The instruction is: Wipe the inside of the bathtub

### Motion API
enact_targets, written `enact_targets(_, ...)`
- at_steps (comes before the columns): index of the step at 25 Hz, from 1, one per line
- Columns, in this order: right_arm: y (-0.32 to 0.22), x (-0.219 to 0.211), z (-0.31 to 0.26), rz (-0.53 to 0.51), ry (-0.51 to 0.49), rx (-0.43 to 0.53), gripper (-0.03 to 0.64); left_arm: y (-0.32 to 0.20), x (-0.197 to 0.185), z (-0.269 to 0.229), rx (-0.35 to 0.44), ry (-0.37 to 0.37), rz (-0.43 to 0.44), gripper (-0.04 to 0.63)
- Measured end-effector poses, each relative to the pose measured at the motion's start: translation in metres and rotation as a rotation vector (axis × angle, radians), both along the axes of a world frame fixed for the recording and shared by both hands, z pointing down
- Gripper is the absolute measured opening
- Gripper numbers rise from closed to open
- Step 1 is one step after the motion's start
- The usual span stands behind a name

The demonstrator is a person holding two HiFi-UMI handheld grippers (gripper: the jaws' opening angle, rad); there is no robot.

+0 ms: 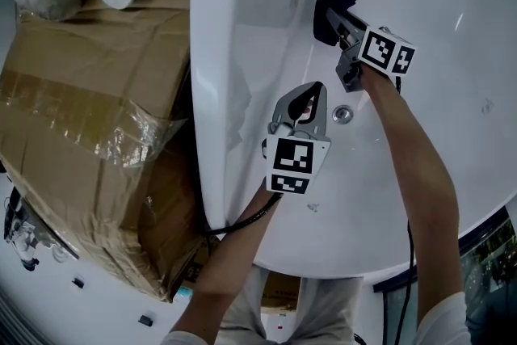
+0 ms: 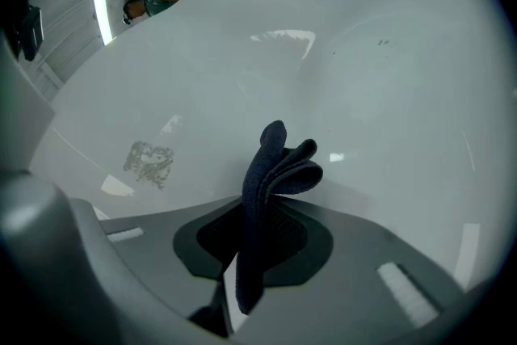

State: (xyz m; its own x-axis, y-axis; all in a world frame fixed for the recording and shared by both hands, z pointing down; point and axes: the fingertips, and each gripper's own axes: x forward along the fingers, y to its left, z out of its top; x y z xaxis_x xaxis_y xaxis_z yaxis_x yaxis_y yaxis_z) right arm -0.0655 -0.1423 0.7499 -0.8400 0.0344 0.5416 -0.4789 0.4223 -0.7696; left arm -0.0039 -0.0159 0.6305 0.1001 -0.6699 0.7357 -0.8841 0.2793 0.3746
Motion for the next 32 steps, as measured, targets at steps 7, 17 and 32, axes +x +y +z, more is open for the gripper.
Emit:
enact_targets(7,-0.017,0.002,0.034,0.04,0.14,-0.009,0.049,0.001,-0.001,0.005,-0.002,0.013,-0.021,-0.002)
enact_targets(17,-0.007,-0.009,0.044,-0.037,0.143,-0.003,0.049,0.004,-0.001,0.012,-0.018,0.045,-0.053,-0.002)
enact_targets(32,0.025,-0.036,0.01,-0.079,0.005,-0.06,0.049,0.001,0.004,0.009,-0.019,0.052,-0.028,-0.002)
